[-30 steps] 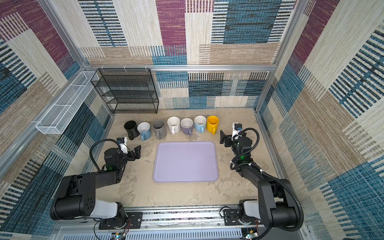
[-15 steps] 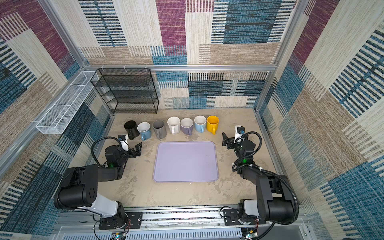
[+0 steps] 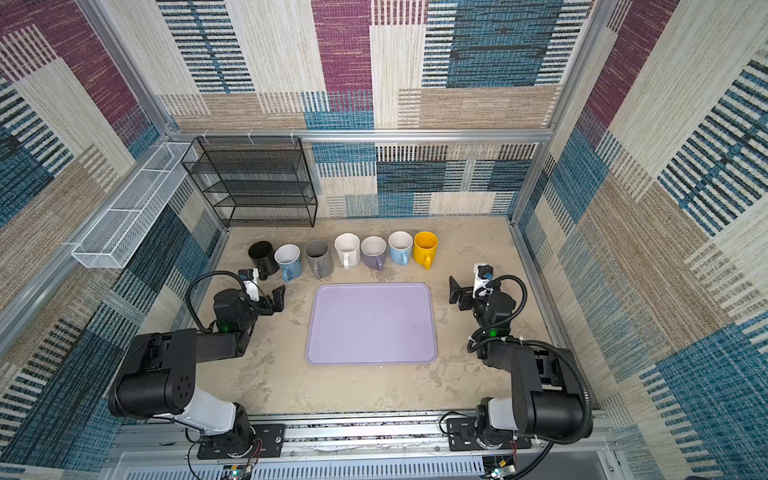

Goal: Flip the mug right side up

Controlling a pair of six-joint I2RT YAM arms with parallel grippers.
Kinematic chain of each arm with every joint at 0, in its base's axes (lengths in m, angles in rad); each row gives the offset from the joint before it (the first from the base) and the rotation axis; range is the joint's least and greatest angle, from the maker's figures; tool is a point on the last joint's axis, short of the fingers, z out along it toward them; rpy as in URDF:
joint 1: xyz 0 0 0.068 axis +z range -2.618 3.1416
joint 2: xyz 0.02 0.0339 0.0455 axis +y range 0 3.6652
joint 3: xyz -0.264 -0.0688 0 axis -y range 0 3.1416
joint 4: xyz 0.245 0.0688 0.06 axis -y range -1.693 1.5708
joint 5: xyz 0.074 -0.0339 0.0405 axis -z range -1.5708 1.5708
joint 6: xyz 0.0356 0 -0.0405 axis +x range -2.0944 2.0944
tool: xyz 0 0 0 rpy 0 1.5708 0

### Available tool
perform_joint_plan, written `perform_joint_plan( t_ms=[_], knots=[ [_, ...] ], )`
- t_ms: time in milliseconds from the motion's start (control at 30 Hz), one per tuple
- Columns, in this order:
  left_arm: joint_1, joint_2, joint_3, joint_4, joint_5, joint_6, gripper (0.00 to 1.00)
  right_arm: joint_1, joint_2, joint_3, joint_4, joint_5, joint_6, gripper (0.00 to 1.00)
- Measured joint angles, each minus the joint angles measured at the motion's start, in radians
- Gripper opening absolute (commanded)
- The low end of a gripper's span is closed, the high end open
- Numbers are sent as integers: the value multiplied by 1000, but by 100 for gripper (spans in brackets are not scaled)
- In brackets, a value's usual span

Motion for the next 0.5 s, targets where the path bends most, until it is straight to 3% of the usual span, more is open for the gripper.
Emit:
perform_joint_plan(
  t_ms=[233,500],
  knots=[
    [0,0,0,0,0,0,99,-7,90,10,89,-45,0,100],
    [-2,0,0,0,0,0,99,-1,127,-108,269,-24,13,100]
  ],
)
